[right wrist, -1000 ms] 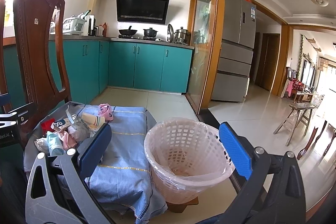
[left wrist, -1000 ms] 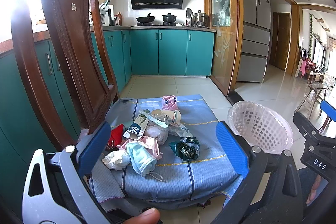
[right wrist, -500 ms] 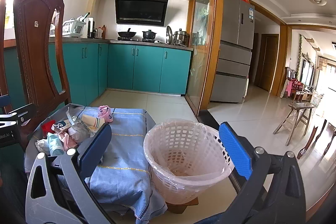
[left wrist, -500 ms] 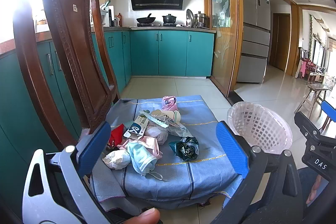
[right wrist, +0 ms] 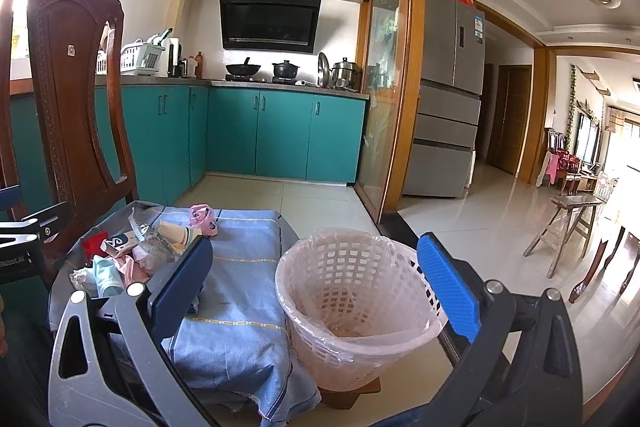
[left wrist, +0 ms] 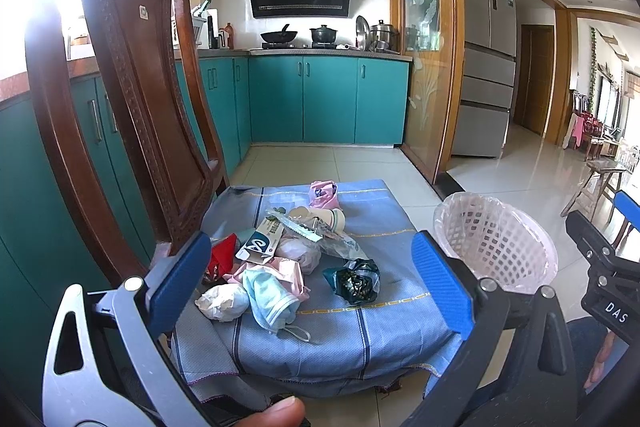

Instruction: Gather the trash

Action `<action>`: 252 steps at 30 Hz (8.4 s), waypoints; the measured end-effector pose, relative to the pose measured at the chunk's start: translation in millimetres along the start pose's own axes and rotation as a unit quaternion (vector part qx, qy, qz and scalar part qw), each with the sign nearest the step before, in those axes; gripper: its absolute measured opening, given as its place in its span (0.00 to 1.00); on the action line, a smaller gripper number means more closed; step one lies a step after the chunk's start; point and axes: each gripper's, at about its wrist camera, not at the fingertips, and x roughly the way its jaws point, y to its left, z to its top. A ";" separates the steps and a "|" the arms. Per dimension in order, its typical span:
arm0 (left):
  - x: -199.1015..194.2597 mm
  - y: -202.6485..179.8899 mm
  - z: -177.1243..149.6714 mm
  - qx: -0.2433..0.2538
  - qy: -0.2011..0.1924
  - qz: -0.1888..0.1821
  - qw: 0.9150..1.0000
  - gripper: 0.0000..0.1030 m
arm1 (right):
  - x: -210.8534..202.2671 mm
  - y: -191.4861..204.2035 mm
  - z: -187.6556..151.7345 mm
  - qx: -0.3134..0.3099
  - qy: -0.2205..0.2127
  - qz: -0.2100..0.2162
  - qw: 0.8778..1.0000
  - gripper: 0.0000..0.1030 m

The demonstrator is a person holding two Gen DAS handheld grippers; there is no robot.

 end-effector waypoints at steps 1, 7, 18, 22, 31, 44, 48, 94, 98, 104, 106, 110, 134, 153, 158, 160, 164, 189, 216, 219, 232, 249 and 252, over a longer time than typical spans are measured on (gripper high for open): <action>0.4 -0.2 -0.3 0.000 0.001 0.000 1.000 0.97 | 0.5 0.3 0.0 -0.001 0.000 -0.001 1.000 0.97; 3.4 -1.0 -0.9 0.001 0.003 0.000 1.000 0.97 | 2.8 -2.1 -1.5 0.002 0.004 0.000 1.000 0.97; 4.6 -1.9 -0.4 0.000 0.003 0.000 1.000 0.97 | 4.1 -3.0 -2.8 0.004 0.003 -0.001 1.000 0.97; 4.6 -2.1 -0.4 0.000 0.003 0.000 1.000 0.97 | 3.2 -3.9 -3.0 0.004 0.003 -0.001 1.000 0.97; 4.6 -2.4 -0.9 0.000 0.003 0.000 1.000 0.97 | 3.0 -3.7 -3.0 0.004 0.002 -0.001 1.000 0.97; 51.4 57.4 -42.9 -0.045 0.095 0.011 0.994 0.96 | 101.4 40.7 -24.3 -0.031 0.125 0.234 0.964 0.86; 65.4 58.4 -62.3 -0.034 0.131 0.015 0.991 0.87 | 166.3 102.6 -33.6 -0.115 0.191 0.315 0.922 0.77; 82.9 28.5 -6.7 -0.064 0.060 -0.048 0.995 0.09 | 202.1 -51.0 -26.0 0.034 0.119 0.215 0.969 0.45; 87.8 -11.0 13.2 -0.045 0.042 -0.108 0.992 0.09 | 201.2 -101.1 -24.9 0.074 0.113 0.152 0.979 0.45; 119.0 -104.0 23.8 0.007 0.049 -0.207 0.977 0.09 | 207.9 -142.6 -41.6 0.117 0.141 0.101 0.978 0.45; 133.1 -128.5 18.5 0.021 0.062 -0.225 0.972 0.09 | 208.2 -145.9 -45.0 0.120 0.146 0.084 0.978 0.45; 167.2 -179.1 4.8 0.047 0.094 -0.256 0.961 0.09 | 208.6 -164.6 -50.5 0.157 0.148 0.071 0.974 0.45; 170.9 -108.1 -15.5 0.009 0.073 -0.079 0.994 0.84 | 202.5 -127.1 -38.2 0.127 0.122 0.082 0.981 0.86; 132.5 -21.1 -49.4 -0.001 0.093 0.001 0.996 0.90 | 209.9 6.8 -24.4 0.047 0.106 0.149 0.982 0.97; 120.7 -12.4 -48.6 -0.016 0.102 0.014 0.995 0.90 | 221.2 32.3 -37.4 0.040 0.152 0.179 0.971 0.96; 113.8 -11.6 -47.1 -0.017 0.096 0.021 0.995 0.90 | 222.7 41.8 -42.0 0.028 0.160 0.182 0.970 0.93; 107.3 -14.9 -47.2 -0.013 0.097 0.024 0.995 0.90 | 220.0 52.8 -46.4 0.012 0.167 0.184 0.969 0.79; 91.1 -6.2 -55.9 -0.034 0.115 0.021 0.993 0.90 | 208.9 62.2 -47.3 -0.002 0.181 0.200 0.963 0.46; 101.7 -2.5 -63.3 -0.032 0.138 0.026 0.990 0.90 | 217.8 67.4 -56.8 -0.009 0.196 0.210 0.958 0.56; 103.4 -0.4 -65.4 -0.033 0.142 0.030 0.989 0.90 | 221.5 71.4 -57.1 -0.001 0.203 0.217 0.955 0.56; 107.6 12.1 -70.6 -0.049 0.147 0.034 0.987 0.90 | 226.9 72.2 -54.6 0.023 0.210 0.245 0.946 0.56; 122.1 39.2 -79.3 -0.067 0.162 0.062 0.983 0.90 | 214.0 182.2 -15.6 -0.083 0.159 0.375 0.910 0.75; 122.1 42.1 -80.1 -0.068 0.164 0.067 0.982 0.90 | 221.3 205.4 -27.5 -0.133 0.161 0.339 0.917 0.69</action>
